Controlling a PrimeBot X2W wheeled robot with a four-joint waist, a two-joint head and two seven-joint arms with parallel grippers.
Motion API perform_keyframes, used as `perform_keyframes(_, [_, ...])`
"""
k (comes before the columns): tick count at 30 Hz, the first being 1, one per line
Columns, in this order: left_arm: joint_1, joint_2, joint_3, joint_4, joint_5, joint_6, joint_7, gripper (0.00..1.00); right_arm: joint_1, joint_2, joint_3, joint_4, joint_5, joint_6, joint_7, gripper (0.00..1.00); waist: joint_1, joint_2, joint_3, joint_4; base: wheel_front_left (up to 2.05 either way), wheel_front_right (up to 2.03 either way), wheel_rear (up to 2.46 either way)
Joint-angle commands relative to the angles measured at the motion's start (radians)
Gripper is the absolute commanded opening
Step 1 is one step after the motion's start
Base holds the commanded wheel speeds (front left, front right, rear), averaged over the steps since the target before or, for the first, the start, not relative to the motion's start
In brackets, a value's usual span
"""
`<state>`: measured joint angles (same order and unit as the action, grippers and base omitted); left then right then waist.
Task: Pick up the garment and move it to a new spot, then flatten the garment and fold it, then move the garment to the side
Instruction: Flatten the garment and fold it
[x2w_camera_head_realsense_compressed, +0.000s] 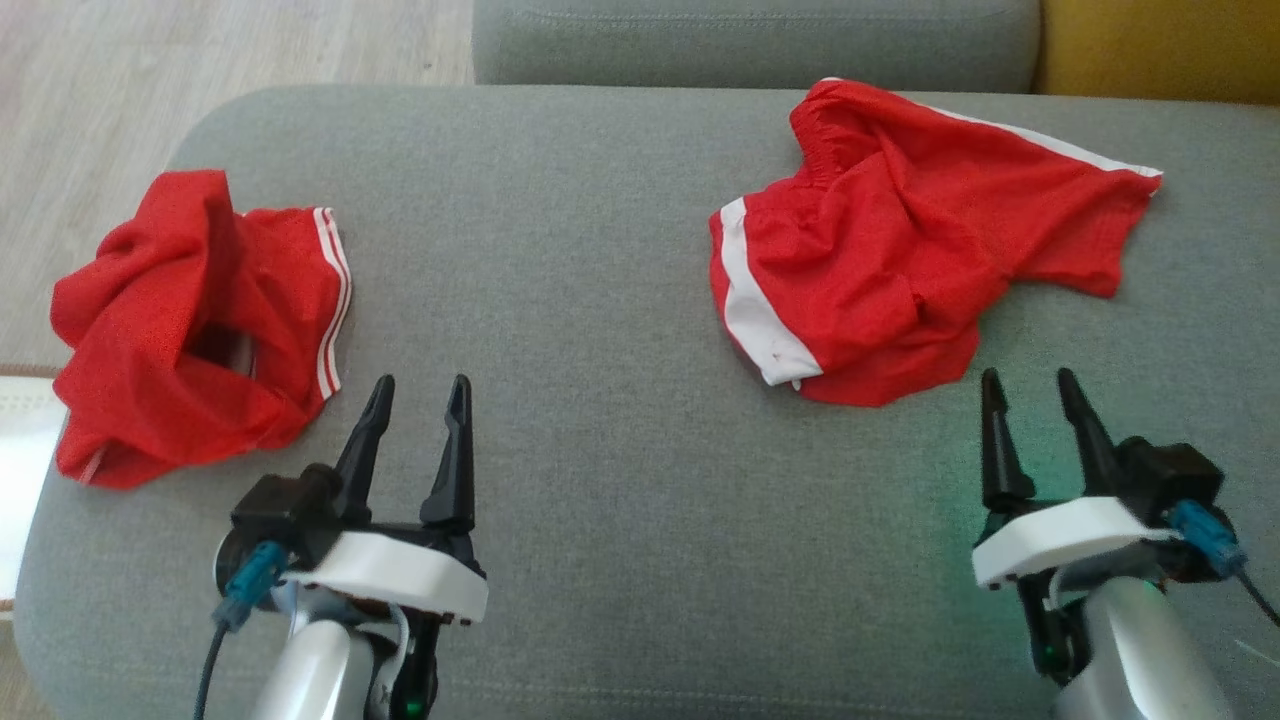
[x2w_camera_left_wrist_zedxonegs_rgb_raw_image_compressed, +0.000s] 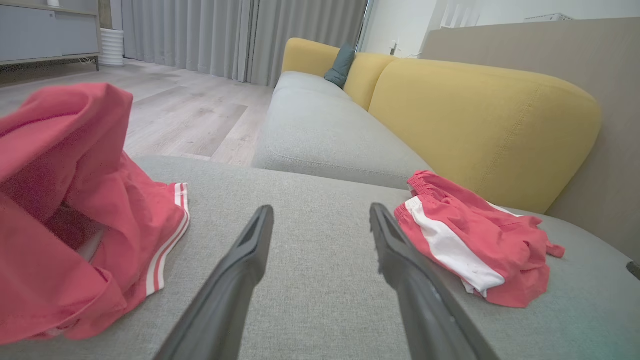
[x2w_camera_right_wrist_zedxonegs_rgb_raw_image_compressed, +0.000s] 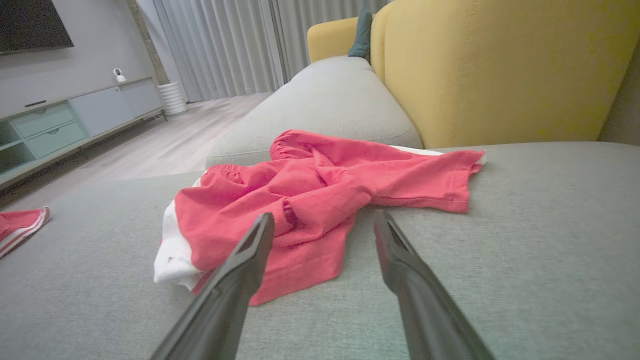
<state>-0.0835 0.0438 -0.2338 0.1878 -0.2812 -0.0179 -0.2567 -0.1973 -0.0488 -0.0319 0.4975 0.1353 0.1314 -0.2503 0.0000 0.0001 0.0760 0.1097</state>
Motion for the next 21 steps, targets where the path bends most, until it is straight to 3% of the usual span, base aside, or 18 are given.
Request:
perform_keyframes(1, [-0.038,0.006,0.028,-0.038,0.015,-0.006,-0.005,1.00,-0.043,-0.002,0.044,-0.025,0.013,-0.001,0.002,1.00,0.0000,-0.0001,0.011,0.007,0.00,0.00,0.00])
perform_keyframes(10, [-0.057,0.006,0.021,-0.030,0.017,-0.015,-0.005,1.00,-0.111,-0.002,0.118,0.089,-0.014,-0.001,0.072,1.00,0.0000,-0.0001,0.061,0.050,0.00,0.00,0.00])
perform_keyframes(21, [-0.092,0.006,0.016,-0.020,0.011,-0.019,-0.005,1.00,-0.211,-0.001,0.080,0.257,-0.124,-0.001,0.089,1.00,0.0000,-0.0001,0.106,0.102,0.00,0.00,0.00])
